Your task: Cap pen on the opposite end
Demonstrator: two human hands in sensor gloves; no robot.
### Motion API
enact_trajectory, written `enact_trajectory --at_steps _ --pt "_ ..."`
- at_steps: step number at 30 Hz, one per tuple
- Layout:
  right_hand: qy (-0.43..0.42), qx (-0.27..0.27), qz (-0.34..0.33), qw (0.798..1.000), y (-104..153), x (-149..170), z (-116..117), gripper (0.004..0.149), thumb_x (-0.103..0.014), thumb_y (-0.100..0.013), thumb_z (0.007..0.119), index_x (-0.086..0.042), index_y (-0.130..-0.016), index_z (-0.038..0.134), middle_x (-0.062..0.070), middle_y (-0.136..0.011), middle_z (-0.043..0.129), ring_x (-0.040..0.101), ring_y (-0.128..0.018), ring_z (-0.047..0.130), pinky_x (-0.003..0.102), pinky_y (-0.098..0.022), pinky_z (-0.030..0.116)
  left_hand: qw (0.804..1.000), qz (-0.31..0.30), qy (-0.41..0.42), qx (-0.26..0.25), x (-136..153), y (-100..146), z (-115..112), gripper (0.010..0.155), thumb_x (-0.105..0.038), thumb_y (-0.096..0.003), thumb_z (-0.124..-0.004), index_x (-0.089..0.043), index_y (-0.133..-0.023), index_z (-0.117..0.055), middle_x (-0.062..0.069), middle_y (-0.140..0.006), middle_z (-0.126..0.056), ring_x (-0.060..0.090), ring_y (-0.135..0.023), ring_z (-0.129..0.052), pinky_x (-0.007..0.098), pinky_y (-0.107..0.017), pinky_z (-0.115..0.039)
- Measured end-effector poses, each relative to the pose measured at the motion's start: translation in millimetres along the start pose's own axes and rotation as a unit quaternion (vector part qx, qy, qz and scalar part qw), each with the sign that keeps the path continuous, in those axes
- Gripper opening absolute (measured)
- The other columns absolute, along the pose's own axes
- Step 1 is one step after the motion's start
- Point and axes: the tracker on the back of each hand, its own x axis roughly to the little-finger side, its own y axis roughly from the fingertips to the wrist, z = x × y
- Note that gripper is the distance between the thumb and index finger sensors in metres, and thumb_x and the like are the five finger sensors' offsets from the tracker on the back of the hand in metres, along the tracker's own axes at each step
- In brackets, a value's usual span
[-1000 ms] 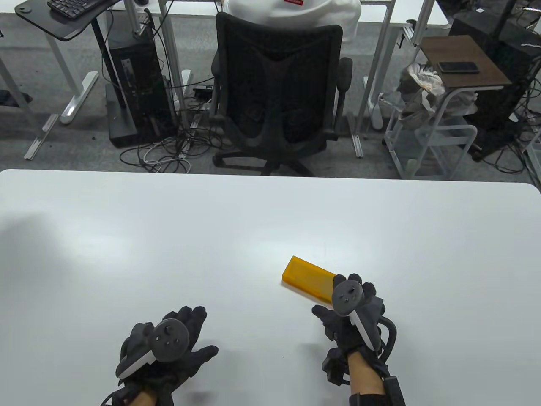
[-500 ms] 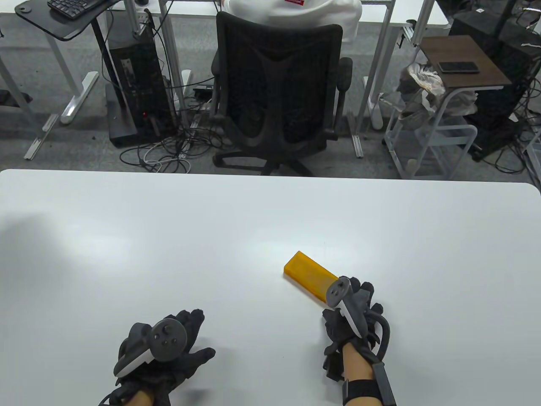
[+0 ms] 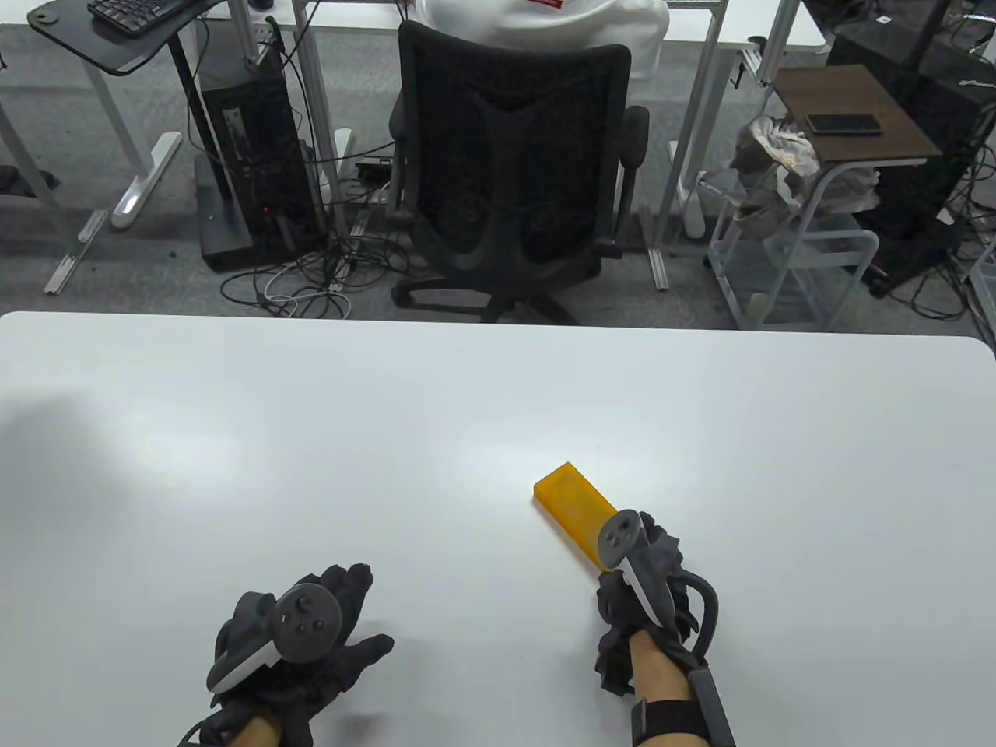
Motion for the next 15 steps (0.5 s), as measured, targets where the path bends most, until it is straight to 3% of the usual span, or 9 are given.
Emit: enact_trajectory --at_steps 3,5,8,15 --pt "-0.024 -0.003 -0.085 0.996 13 -13 -10 0.090 -0.034 -0.038 0.089 -0.016 -0.110 0.039 0.012 -0.115 0.058 0.042 -0.103 0.068 0.041 -0.066 0.077 1.000 0.005 0.002 -0.007 3 0 1 0.089 -0.061 -0.0526 -0.072 -0.016 -0.117 -0.031 0.026 -0.123 -0.038 0.057 -0.111 -0.040 0.085 -0.064 -0.028" --pt "-0.027 -0.023 -0.145 0.989 22 -24 -10 0.091 -0.033 -0.037 0.089 -0.016 -0.110 0.037 0.010 -0.116 0.057 0.040 -0.104 0.066 0.041 -0.067 0.077 1.000 0.014 -0.001 -0.017 5 0 0 0.090 -0.061 -0.0523 -0.074 -0.016 -0.117 -0.029 0.026 -0.124 -0.036 0.058 -0.112 -0.032 0.084 -0.066 -0.025" --pt "0.012 -0.033 -0.218 0.975 40 -43 -2 0.091 -0.031 -0.036 0.090 -0.018 -0.110 0.037 0.007 -0.116 0.056 0.038 -0.105 0.064 0.039 -0.068 0.077 0.999 0.024 -0.027 -0.032 9 -3 0 0.092 -0.058 -0.0516 -0.077 -0.014 -0.116 -0.029 0.023 -0.124 -0.038 0.057 -0.112 -0.031 0.084 -0.066 -0.025" --pt "0.078 -0.061 -0.280 0.955 57 -66 22 0.092 -0.030 -0.035 0.090 -0.021 -0.109 0.036 0.003 -0.115 0.055 0.034 -0.106 0.062 0.037 -0.067 0.078 0.999 0.017 -0.031 -0.013 11 -9 -6 0.092 -0.054 -0.0501 -0.082 -0.015 -0.116 -0.031 0.019 -0.124 -0.044 0.051 -0.115 -0.033 0.082 -0.068 -0.023"
